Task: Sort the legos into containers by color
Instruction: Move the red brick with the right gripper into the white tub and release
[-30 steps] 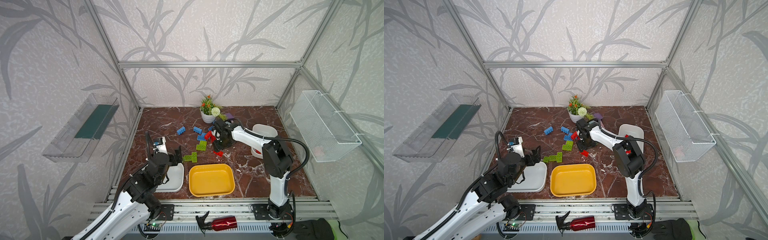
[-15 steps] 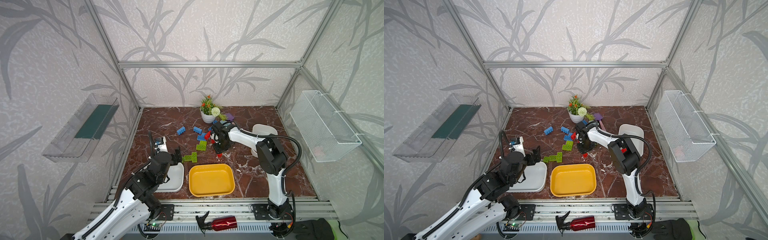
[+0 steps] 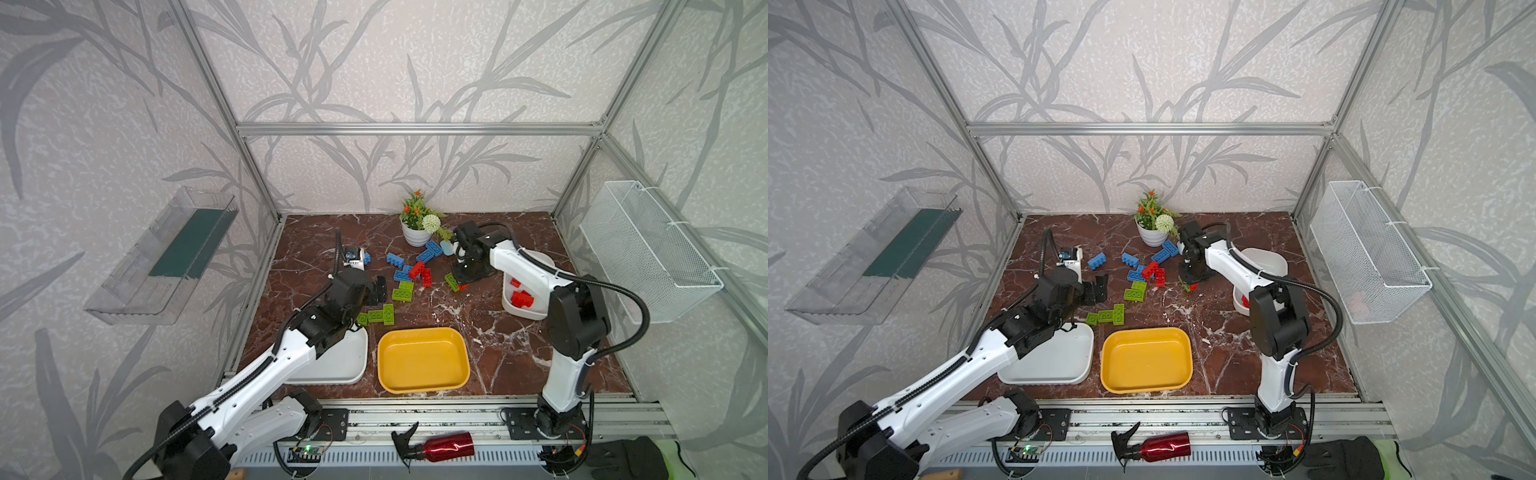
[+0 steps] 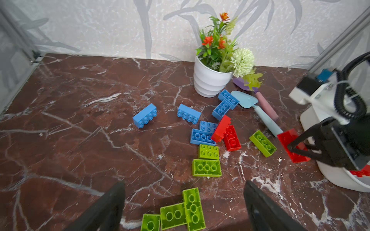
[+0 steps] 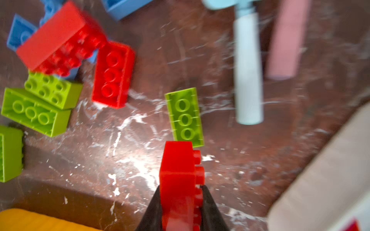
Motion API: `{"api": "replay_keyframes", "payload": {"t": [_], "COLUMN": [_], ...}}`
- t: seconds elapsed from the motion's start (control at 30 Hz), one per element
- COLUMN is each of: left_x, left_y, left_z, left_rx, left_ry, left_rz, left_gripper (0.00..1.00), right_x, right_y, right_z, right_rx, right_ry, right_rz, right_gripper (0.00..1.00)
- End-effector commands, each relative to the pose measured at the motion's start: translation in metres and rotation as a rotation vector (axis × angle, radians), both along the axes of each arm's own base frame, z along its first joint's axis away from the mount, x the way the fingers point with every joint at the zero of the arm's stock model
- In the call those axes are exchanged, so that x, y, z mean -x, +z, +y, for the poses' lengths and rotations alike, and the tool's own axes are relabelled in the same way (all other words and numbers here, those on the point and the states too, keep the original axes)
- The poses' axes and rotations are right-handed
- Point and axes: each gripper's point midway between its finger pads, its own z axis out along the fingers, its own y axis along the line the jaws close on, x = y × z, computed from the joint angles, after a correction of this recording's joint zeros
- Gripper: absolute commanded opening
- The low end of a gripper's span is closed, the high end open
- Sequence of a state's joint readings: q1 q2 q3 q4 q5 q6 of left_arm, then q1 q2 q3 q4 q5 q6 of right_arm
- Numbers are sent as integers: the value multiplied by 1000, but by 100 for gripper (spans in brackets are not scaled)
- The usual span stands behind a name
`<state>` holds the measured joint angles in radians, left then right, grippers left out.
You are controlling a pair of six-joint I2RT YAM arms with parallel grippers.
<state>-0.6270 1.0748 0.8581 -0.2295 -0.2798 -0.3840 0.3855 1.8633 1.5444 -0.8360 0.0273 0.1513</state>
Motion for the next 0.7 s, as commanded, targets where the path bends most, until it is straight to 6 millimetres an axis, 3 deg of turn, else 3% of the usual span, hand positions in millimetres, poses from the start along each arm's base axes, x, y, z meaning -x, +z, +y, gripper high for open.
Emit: {"api": "replay_keyframes", "payload": {"t": [0.0, 0.13, 0.3, 0.43, 0.53, 0.67], "left_x": [-16, -33, -43, -48, -50, -49], "left_y": [19, 23, 24, 21, 20, 20], "left_z": [-31, -58, -75, -78, -78, -72], "left_rx": [17, 29, 43, 37, 31, 21], "left_ry": [-116, -185, -222, -221, -216, -195], "left_rz": [-21, 2, 16, 28, 33, 28], "left_gripper": [91, 91, 91, 91, 91, 91], "right_x": [-9, -14, -12, -12, -14, -19], "right_y": [19, 15, -4, -12, -5, 10], "right_z": [-62, -123, -163, -173, -170, -155], "right_rx": [52, 64, 105, 130, 113, 50], "right_ry": [-182, -381, -504, -518, -504, -471], "right_rz": [-36, -39, -2, 9, -10, -34], "right_gripper": [15, 15, 20, 42, 58, 64]}}
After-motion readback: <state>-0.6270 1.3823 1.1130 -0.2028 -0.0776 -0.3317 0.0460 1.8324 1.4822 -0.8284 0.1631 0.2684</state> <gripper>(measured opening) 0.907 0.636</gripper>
